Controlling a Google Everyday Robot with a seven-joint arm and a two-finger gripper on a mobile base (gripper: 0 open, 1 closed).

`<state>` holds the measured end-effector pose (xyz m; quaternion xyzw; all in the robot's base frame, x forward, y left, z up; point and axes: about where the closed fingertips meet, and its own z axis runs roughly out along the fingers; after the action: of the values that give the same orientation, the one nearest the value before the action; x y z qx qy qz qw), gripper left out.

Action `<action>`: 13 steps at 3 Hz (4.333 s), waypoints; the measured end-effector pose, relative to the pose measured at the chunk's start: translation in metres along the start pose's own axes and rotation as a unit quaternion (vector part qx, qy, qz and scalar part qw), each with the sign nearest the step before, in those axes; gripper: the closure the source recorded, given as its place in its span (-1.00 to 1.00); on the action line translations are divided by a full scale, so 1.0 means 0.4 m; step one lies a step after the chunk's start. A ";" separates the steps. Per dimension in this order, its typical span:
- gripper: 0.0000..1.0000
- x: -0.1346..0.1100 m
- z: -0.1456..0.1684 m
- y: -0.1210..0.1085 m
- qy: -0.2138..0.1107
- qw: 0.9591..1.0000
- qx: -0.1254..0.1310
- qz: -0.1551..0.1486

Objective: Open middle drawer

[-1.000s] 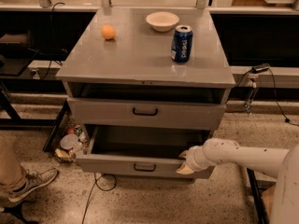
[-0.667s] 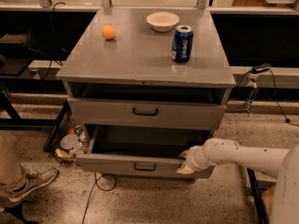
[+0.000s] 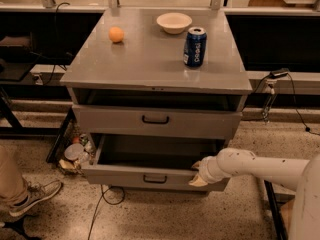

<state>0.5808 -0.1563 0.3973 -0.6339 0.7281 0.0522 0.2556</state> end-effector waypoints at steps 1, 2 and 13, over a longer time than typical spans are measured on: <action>-0.46 0.000 0.000 0.000 0.000 1.000 0.000 0.000; -1.00 -0.003 0.003 0.004 -0.001 1.000 -0.004 -0.004; 1.00 0.073 -0.090 0.221 0.066 0.993 -0.096 0.009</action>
Offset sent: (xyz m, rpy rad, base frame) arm 0.0000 0.0000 0.0000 0.0000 0.0000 0.0000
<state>0.4840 -0.1799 0.3935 -0.6512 0.7405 0.0816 0.1445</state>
